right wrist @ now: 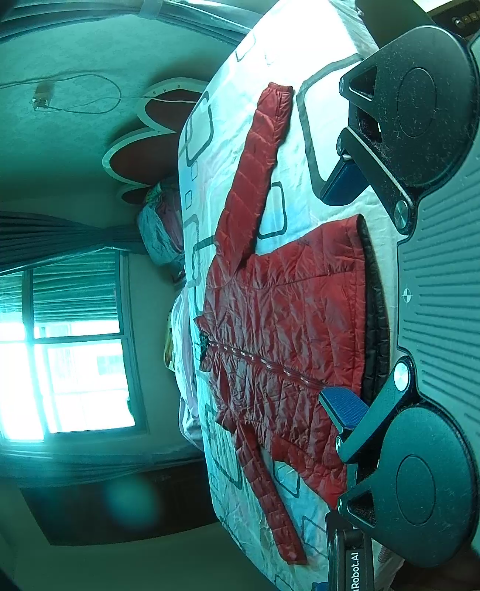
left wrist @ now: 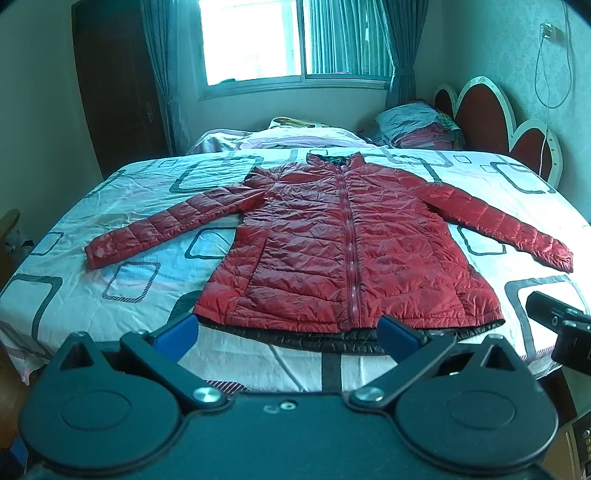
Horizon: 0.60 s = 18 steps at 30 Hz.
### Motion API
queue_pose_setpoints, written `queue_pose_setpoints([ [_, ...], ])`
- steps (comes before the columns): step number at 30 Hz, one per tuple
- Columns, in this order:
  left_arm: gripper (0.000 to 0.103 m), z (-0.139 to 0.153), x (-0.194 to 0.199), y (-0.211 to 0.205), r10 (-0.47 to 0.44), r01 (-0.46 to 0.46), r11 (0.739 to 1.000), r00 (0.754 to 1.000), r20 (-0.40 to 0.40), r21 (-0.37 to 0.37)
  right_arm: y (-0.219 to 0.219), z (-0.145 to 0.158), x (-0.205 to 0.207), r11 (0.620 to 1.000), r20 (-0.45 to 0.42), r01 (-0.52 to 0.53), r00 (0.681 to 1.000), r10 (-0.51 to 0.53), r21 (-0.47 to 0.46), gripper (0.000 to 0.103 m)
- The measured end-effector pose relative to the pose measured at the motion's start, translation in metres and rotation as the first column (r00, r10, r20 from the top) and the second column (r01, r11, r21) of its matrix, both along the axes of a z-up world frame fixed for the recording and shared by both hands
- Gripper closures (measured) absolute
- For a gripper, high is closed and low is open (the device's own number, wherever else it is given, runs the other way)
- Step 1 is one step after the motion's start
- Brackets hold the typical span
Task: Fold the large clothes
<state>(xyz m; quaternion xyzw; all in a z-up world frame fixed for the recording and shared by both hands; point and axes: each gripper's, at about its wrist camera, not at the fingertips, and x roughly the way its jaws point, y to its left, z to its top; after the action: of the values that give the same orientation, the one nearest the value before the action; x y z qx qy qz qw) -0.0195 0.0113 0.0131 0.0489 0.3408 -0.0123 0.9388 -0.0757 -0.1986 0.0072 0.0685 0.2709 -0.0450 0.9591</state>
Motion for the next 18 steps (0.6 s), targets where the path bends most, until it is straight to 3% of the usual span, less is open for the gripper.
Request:
queue_pose_setpoints([
  [18, 0.000, -0.0004, 0.0009, -0.0008, 0.001, -0.001, 1.000, 1.000, -0.004, 0.000, -0.0018, -0.0017, 0.0008, 1.000, -0.003, 0.006, 1.000, -0.006, 0.003, 0.000],
])
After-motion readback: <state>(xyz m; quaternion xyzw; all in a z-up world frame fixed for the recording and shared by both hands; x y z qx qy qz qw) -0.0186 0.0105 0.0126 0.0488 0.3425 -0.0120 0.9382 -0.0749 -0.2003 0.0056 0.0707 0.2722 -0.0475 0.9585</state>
